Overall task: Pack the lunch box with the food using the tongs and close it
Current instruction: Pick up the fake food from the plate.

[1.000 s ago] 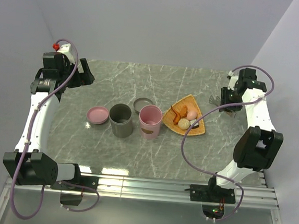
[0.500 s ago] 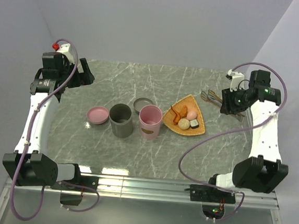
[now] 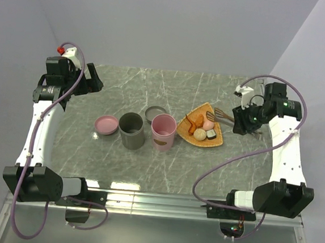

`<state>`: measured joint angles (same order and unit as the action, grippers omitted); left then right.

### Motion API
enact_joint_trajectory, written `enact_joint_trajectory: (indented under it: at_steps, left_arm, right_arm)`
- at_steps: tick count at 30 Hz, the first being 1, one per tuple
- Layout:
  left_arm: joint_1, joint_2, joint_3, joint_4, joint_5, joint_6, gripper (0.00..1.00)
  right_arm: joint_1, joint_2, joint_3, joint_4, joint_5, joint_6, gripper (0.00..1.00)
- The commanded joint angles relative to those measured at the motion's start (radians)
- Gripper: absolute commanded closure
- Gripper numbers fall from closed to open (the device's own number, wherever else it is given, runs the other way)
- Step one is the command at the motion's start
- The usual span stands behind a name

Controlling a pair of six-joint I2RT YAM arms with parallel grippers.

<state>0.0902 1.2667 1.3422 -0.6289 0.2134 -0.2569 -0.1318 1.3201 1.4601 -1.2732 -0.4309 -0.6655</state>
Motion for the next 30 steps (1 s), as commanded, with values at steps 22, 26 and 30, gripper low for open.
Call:
enact_joint_trajectory:
  at_steps: [22, 26, 30]
  left_arm:
    - [-0.003, -0.013, 0.023, 0.020, 0.009, 0.002, 0.01]
    - [-0.003, -0.007, 0.023, 0.023, 0.012, -0.001, 0.01]
    - [-0.003, -0.001, 0.029, 0.018, 0.009, 0.002, 0.01]
  right_arm:
    - [0.322, 0.149, -0.024, 0.199, 0.181, 0.244, 0.54]
    - [0.339, 0.183, -0.004, 0.209, 0.192, 0.241, 0.54]
    - [0.356, 0.215, 0.006, 0.219, 0.210, 0.234, 0.54]
